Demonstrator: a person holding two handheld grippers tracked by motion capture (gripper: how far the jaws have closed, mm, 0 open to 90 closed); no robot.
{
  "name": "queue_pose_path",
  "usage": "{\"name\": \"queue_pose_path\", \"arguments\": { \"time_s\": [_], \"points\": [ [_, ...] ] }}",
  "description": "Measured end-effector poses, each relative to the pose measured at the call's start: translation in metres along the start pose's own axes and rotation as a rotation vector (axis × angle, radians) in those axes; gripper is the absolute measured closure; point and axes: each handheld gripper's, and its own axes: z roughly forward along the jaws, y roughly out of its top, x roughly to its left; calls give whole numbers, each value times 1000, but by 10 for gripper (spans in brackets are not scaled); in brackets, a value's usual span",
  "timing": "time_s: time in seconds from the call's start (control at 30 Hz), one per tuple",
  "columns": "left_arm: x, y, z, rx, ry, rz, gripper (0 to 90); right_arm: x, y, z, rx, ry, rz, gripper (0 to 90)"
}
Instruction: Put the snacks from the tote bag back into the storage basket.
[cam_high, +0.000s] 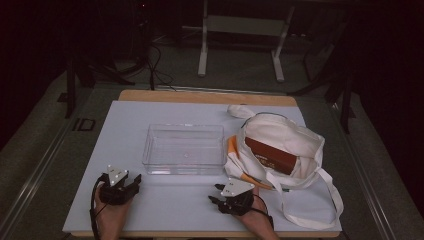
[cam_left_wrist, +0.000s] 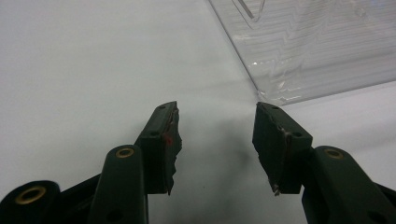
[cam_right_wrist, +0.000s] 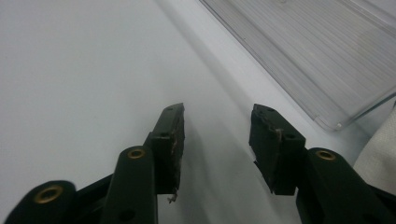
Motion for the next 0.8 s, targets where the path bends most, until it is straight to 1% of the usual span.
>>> {"name": "queue_pose_path", "arguments": {
  "time_s": [0.2,0.37,0.43,0.67,0.8],
  "points": [
    [-1,0,0,4,6,5,508,1,2,-1,-1,-1,6,510],
    [-1,0,0,9,9,5,506,0,4,-5,5,-26,-12,502],
    [-1,0,1,10,11,7,506,-1,5,-7,1,-23,2,502],
    [-2,0,1,11,18,19,506,0,11,-13,2,-27,-11,503],
    [-3,0,1,11,23,22,506,-1,15,-19,-8,-34,-10,522]
  ]
}}
